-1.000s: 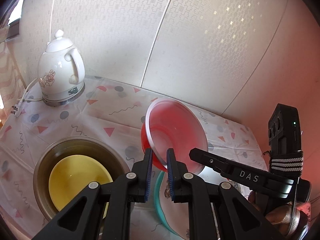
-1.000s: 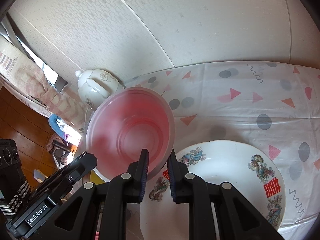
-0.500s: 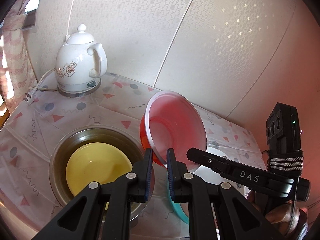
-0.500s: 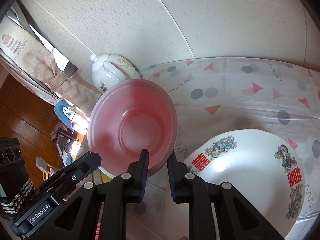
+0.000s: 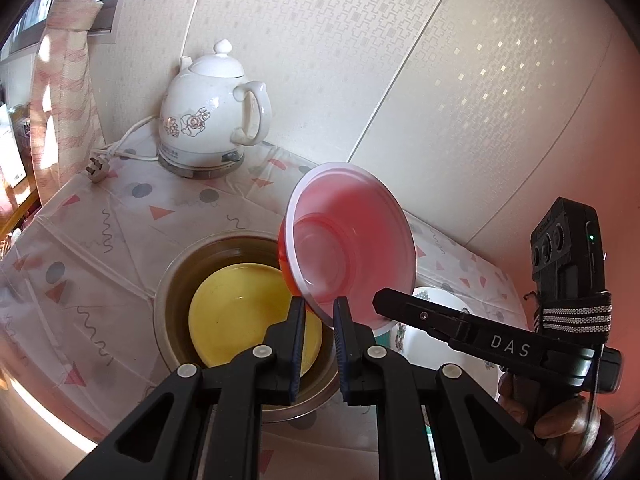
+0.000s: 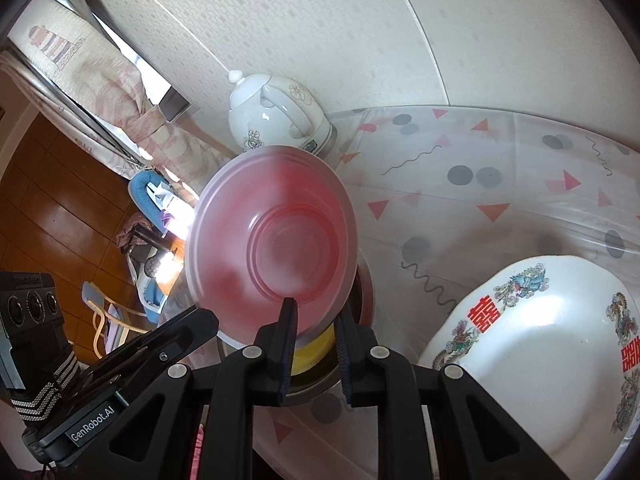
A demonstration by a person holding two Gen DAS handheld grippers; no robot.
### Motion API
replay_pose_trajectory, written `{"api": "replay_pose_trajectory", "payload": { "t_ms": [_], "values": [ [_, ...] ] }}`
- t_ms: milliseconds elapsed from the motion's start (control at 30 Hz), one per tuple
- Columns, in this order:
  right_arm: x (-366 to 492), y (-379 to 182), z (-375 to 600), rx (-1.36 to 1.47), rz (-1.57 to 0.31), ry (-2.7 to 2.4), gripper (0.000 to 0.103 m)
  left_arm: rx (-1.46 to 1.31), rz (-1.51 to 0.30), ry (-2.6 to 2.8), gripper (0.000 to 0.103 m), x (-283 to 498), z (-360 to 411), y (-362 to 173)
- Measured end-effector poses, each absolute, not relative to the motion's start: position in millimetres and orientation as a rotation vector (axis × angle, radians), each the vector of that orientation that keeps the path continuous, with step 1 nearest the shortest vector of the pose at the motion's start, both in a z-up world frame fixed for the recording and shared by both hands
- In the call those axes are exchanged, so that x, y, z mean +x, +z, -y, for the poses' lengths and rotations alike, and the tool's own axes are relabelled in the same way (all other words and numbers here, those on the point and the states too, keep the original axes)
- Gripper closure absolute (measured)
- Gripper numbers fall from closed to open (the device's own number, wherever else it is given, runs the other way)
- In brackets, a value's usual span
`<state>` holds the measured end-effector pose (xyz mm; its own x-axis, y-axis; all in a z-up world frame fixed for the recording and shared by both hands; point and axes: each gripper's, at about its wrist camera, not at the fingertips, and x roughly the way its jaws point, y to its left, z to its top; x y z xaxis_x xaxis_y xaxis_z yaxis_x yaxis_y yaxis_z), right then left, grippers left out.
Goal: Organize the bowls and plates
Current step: 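Lower the red bowl into the yellow bowl inside the steel basin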
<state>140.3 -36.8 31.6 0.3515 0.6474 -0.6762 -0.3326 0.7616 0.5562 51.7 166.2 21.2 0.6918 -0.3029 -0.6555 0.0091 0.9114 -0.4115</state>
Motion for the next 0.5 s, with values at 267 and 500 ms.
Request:
{"api": "replay_pose_trajectory", "payload": {
  "t_ms": [267, 500],
  "values": [
    [137.6, 25.1, 15.2, 0.333, -1.066, 0.704, 0.085, -0.439, -0.81, -0.149, 0.09, 39.9, -189.9, 10.8],
    [133.7, 12.3, 3.4, 0.31, -1.114, 0.72, 0.085, -0.468, -0.848, -0.129, 0.09, 33.6, -198.9, -7.7]
  ]
}}
